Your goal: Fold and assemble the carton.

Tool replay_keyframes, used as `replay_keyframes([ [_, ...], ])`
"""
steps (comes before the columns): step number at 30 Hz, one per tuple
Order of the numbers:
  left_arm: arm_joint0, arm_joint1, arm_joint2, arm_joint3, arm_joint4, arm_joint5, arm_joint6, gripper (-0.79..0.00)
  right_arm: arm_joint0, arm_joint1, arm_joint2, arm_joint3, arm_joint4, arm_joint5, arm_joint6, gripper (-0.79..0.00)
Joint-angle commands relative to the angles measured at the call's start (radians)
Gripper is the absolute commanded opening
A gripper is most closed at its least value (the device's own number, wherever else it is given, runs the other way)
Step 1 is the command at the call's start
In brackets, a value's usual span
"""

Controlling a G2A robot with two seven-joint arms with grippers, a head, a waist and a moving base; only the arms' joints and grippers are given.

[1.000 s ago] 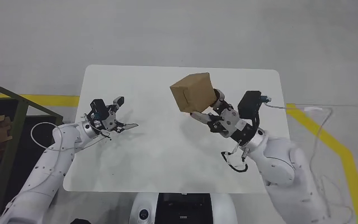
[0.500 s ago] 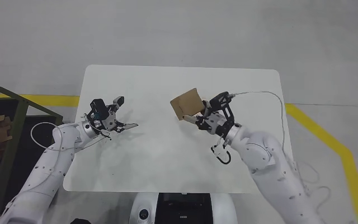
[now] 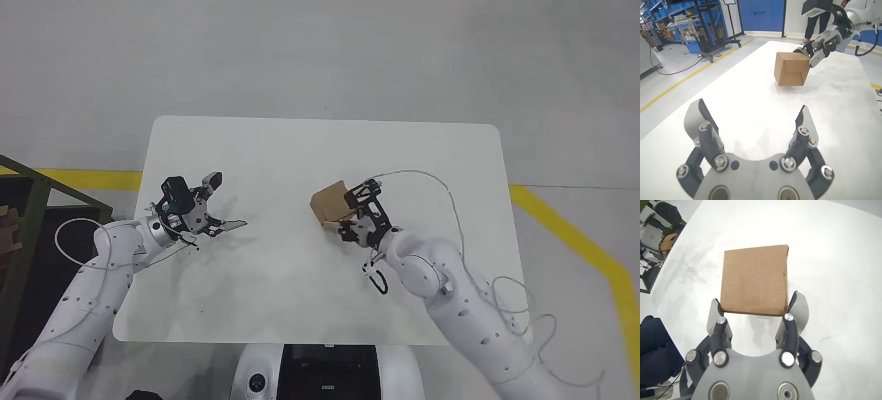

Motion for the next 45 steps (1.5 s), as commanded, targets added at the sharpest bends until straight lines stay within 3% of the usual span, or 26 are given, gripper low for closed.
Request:
replay_keyframes([
  [1, 0.0, 0.0, 0.0, 0.0, 0.0, 0.0, 0.0, 0.0, 0.008, -0.004, -0.011, 0.012, -0.009, 0.011, 0.004, -0.474],
  [7, 0.0, 0.0, 0.0, 0.0, 0.0, 0.0, 0.0, 0.0, 0.019, -0.01, -0.027, 0.023, -0.052, 0.035, 0.016, -0.397],
  [9, 0.0, 0.0, 0.0, 0.0, 0.0, 0.0, 0.0, 0.0, 0.018, -0.011, -0.032, 0.021, -0.069, 0.042, 0.02, 0.0],
  [19, 0.0, 0.0, 0.0, 0.0, 0.0, 0.0, 0.0, 0.0, -0.026, -0.006, 0.0, -0.076, -0.112, 0.037, -0.021, 0.0],
  [28, 0.0, 0.0, 0.0, 0.0, 0.0, 0.0, 0.0, 0.0, -0.231, 0.035, 0.262, -0.262, 0.008, -0.098, -0.309, 0.0],
  [39, 0.0, 0.0, 0.0, 0.0, 0.0, 0.0, 0.0, 0.0, -0.228, 0.045, 0.463, -0.148, 0.084, -0.138, -0.518, 0.0],
  [45, 0.0, 0.0, 0.0, 0.0, 0.0, 0.0, 0.0, 0.0, -0.202, 0.05, 0.534, -0.08, 0.1, -0.155, -0.554, 0.0],
])
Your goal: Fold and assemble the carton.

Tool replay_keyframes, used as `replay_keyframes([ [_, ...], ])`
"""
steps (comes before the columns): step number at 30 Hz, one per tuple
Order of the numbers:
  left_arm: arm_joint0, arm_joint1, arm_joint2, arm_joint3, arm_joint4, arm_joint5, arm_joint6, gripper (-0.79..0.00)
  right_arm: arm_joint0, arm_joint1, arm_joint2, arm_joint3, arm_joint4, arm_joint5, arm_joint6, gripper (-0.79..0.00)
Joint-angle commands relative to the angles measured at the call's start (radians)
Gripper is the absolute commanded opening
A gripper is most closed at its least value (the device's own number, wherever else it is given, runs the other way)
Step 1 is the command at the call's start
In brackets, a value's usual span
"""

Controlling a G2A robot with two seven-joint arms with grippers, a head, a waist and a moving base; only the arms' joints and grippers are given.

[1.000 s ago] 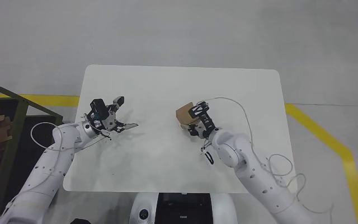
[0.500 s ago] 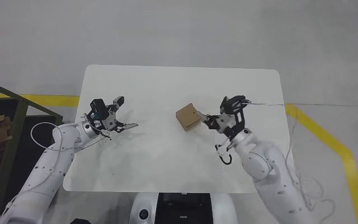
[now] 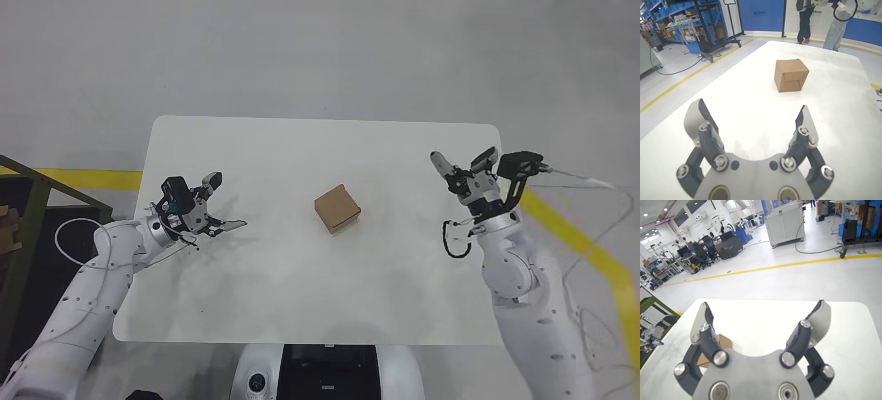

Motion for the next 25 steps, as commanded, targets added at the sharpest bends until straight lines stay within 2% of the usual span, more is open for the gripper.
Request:
replay_keyframes([
  [1, 0.0, 0.0, 0.0, 0.0, 0.0, 0.0, 0.0, 0.0, 0.009, 0.001, 0.011, 0.018, -0.025, 0.012, 0.0, 0.0],
  [25, 0.0, 0.0, 0.0, 0.0, 0.0, 0.0, 0.0, 0.0, 0.025, -0.001, 0.021, 0.032, -0.024, 0.02, -0.013, -0.001],
])
